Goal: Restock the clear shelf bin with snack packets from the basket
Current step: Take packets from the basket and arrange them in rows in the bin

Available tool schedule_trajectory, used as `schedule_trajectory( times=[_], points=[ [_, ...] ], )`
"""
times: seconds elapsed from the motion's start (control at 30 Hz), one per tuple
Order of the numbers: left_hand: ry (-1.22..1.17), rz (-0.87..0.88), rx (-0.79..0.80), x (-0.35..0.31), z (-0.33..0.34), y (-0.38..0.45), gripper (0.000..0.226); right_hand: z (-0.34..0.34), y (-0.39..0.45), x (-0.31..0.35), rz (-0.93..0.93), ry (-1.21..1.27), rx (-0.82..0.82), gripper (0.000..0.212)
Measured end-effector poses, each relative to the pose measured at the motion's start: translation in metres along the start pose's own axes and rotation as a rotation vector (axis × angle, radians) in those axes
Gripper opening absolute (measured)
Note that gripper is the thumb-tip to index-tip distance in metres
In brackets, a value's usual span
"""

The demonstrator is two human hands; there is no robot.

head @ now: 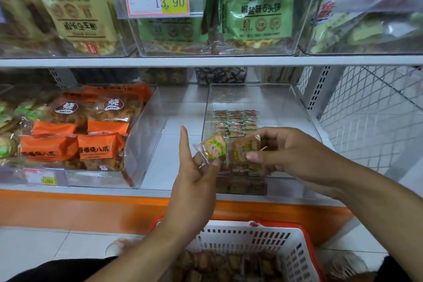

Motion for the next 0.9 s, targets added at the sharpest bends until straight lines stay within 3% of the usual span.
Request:
schedule_trajectory(
  times=[0.1,0.2,0.33,0.43,0.5,0.57,0.63,0.77,0.9],
  points=[
    [0.052,0.043,0.110,0.000,0.014,-0.002,0.089,-0.001,0.000,-0.004,0.015,0.026,-0.053,0.032],
    [0.057,0.047,0.193,-0.001,0.026,-0.006,0.085,0.008,-0.001,-0.008,0.065,-0.020,0.010,0.026],
    [0.122,0.024,0.237,0.005,0.035,-0.005,0.093,0.009,-0.001,-0.008,0.118,-0.092,0.071,0.026],
    [0.239,0.031,0.240,0.007,0.044,0.008,0.101,-0.014,0.012,0.010,0.076,-0.169,-0.004,0.029],
    [0.385,0.073,0.243,0.001,0.054,0.017,0.098,-0.047,0.031,0.030,-0.010,-0.555,-0.162,0.029],
    [0.589,0.149,0.296,-0.006,0.069,0.021,0.081,-0.072,0.054,0.037,-0.018,-1.027,-0.298,0.022],
    [0.860,0.250,0.366,-0.003,0.085,0.026,0.066,-0.091,0.081,0.019,0.070,-1.242,-0.354,0.018],
    [1.151,0.277,0.463,0.018,0.100,0.037,0.067,-0.126,0.122,-0.031,0.264,-1.231,-0.465,0.031],
    [1.260,0.232,0.450,0.029,0.094,0.047,0.076,-0.146,0.146,-0.052,0.236,-1.042,-0.572,0.029]
  ],
)
Point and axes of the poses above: each hand's wrist, its own y-axis towards the middle knuckle, its own z-axis out of the palm, x = y × z, the point moved 10 cm from there along y, towards the middle knuckle, and after that the axes turned 9 degrees about y, right-handed, at the moved point
